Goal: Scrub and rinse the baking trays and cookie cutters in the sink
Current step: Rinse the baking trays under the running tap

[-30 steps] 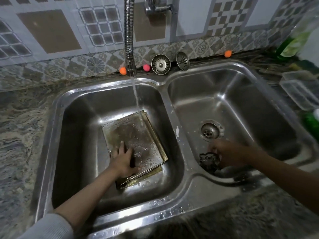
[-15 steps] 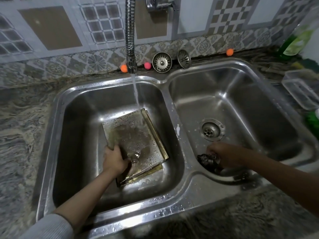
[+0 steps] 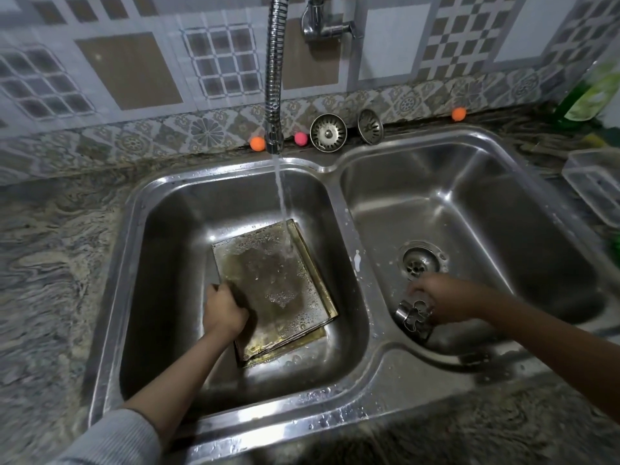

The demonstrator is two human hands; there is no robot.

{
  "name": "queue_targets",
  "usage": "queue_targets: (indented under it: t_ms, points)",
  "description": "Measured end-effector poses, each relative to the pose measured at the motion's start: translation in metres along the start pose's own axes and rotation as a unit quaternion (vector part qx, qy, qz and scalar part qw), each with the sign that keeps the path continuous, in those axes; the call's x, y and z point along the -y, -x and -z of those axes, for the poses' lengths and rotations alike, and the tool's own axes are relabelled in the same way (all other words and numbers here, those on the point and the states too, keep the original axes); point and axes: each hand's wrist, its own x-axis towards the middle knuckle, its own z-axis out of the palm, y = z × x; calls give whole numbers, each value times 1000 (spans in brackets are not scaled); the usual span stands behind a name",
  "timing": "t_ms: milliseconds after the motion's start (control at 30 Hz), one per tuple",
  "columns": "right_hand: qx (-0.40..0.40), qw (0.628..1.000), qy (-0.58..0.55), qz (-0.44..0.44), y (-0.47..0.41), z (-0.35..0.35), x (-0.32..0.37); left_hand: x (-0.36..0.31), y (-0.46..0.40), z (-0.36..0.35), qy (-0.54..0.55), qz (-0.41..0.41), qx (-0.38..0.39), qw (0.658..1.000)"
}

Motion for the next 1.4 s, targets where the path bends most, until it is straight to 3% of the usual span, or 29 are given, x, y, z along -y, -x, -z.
queue_targets:
  t_ms: [300,467,633,933,1100,1400]
  points:
    - [-100,990,-98,17,-6,19,15,4,0,20,147,0,-32,989]
    - [-255,949,-179,44,-6,27,34,-1,2,28,219,-17,-19,975]
    - [-312,917,-240,58,-8,34,63,-23,4,46,281,-41,-39,958]
    - [-297,891,-317,133,-33,47,133,-66,11,91,326,-89,-81,938]
    - [-261,911,-314,58,-65,59,154,-79,17,112,404,-88,-89,906]
    - [-228,886,-403,18,-76,82,150,-93,22,111,478,-66,-87,872]
